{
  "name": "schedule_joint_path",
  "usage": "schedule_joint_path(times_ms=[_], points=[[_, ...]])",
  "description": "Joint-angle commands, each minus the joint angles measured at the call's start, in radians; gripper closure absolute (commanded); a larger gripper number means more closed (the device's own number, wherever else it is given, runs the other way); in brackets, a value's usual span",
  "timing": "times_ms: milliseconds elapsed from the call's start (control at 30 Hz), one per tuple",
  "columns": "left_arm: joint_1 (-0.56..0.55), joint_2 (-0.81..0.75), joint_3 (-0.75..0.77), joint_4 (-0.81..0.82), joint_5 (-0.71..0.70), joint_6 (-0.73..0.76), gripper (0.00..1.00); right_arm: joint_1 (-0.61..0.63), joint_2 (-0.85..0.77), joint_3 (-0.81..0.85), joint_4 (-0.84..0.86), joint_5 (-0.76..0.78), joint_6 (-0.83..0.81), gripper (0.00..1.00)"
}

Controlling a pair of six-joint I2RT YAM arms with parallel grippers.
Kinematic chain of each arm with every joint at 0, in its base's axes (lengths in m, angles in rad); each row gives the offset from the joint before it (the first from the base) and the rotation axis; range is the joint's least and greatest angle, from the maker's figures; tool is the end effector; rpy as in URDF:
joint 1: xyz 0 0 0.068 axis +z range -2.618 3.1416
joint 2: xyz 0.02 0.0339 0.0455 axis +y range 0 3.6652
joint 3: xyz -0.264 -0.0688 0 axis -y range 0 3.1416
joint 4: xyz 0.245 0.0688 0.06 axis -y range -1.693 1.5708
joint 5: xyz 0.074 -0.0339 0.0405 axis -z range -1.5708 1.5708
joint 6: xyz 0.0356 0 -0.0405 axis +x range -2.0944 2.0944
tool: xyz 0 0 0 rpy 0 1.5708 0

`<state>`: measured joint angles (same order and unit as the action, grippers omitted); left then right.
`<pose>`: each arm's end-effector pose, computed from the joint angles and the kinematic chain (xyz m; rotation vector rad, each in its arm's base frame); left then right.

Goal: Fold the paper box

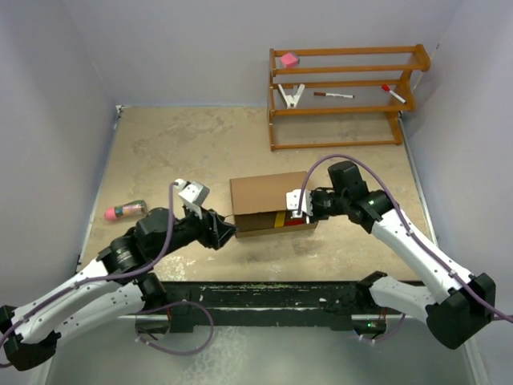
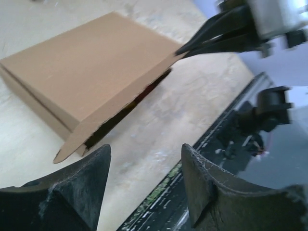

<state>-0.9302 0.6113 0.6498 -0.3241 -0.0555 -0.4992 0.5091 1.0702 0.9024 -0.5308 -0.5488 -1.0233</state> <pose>0.0921 -0.1202 0.3035 0.3800 1.9269 -0.9222 0.1872 0.1258 0.2962 -1.6955 1.3547 0.3308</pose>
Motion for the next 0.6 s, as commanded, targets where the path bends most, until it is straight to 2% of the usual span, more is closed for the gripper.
schedule_joint_path(times_ms=[0, 133, 267, 433, 567], points=[[-0.003, -0.031, 0.108, -0.020, 0.095, -0.053, 0.35, -0.025, -0.019, -0.028, 0.016, -0.049, 0.022, 1.00], [-0.003, 0.071, 0.174, -0.003, 0.025, -0.045, 0.32, -0.029, 0.005, -0.055, 0.031, -0.017, -0.023, 1.00], [-0.002, 0.259, 0.223, 0.023, -0.026, -0.030, 0.33, -0.029, 0.038, -0.080, 0.031, -0.021, -0.039, 1.00], [0.015, 0.403, 0.221, 0.090, -0.027, -0.016, 0.36, -0.029, 0.057, -0.104, 0.041, -0.011, -0.047, 1.00], [0.054, 0.462, 0.192, 0.123, 0.004, -0.022, 0.43, -0.029, 0.084, -0.105, 0.035, -0.015, -0.050, 1.00]])
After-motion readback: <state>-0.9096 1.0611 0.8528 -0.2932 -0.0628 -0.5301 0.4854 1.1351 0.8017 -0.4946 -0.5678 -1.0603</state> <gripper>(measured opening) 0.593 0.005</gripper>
